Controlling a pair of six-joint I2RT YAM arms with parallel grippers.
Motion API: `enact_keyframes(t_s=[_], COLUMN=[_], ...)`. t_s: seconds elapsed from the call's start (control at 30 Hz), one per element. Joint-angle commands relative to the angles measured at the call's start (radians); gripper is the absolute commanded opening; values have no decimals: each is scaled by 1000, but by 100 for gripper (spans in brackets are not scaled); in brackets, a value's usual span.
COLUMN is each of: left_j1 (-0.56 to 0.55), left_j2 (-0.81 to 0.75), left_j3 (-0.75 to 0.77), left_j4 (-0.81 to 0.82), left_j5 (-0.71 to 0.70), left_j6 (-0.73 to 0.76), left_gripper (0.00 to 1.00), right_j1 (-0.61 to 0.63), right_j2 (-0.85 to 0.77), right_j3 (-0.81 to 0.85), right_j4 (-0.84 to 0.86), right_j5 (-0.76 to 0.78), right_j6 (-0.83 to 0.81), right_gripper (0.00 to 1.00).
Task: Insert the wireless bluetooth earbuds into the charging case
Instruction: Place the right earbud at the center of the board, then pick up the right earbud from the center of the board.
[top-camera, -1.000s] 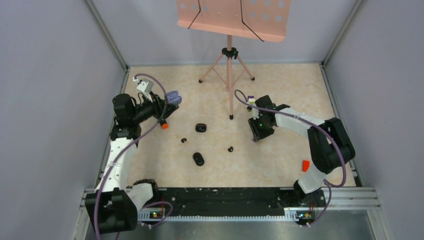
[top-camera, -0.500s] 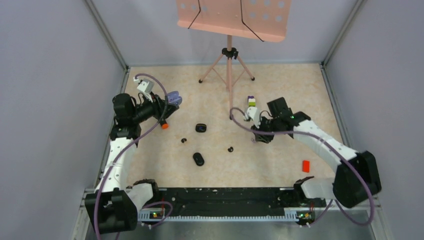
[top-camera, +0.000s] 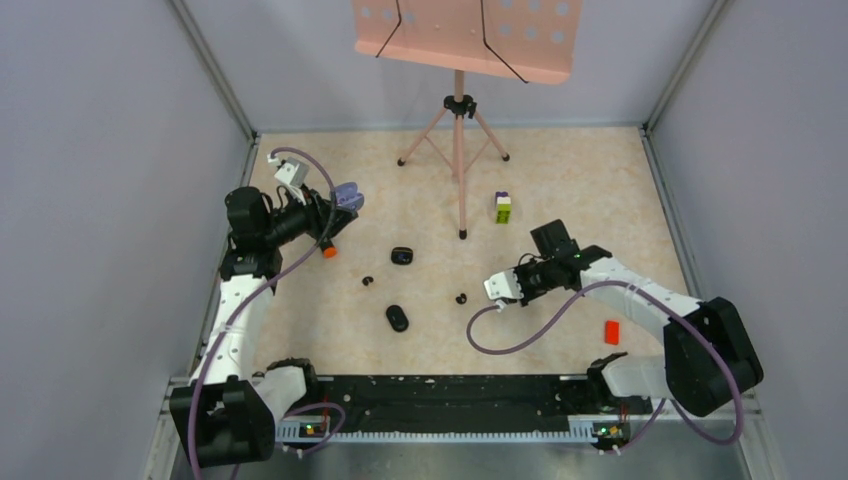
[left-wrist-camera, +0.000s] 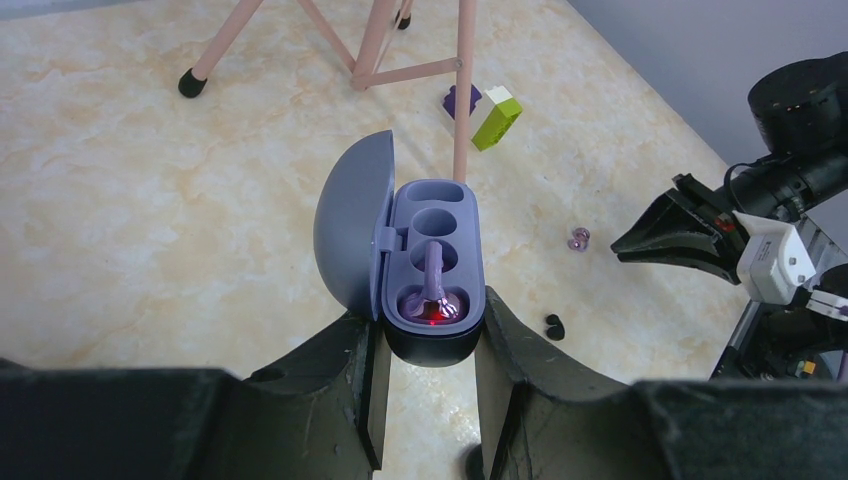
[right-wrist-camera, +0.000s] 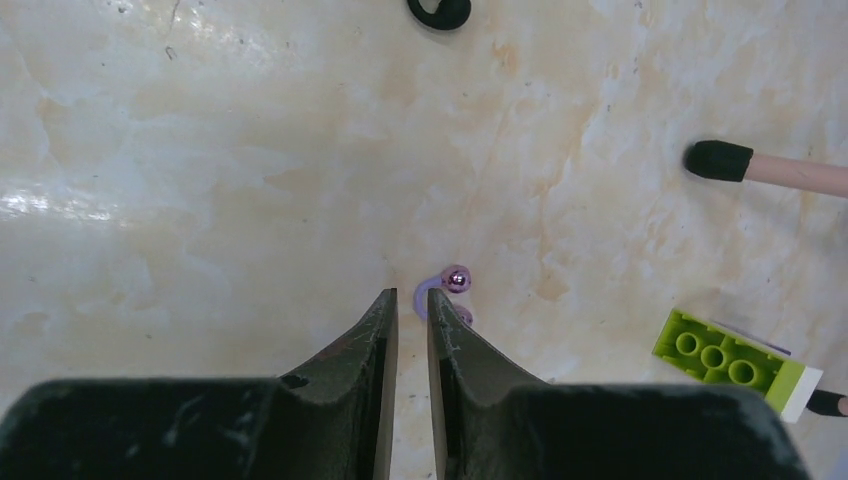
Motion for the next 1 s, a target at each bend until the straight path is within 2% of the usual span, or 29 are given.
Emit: enact_keyframes(t_s=[0.0,0.37,0.97], left_j1=[6,6,7], left_j2=[-19,-31,-36], left_j3=[21,18,19], left_j4=[24,12,-20], left_j5=[-4,-17,-32], left_j6=[12,19,23], left_gripper=[0,0,0], right_j1=[15,16,15], right_j2=[58,114,226], right_j3=[8,23,67], right_j4=[43,80,113], right_j5=[3,47,119], right_j6=[-133,-189,-262], right_gripper=[17,23,24])
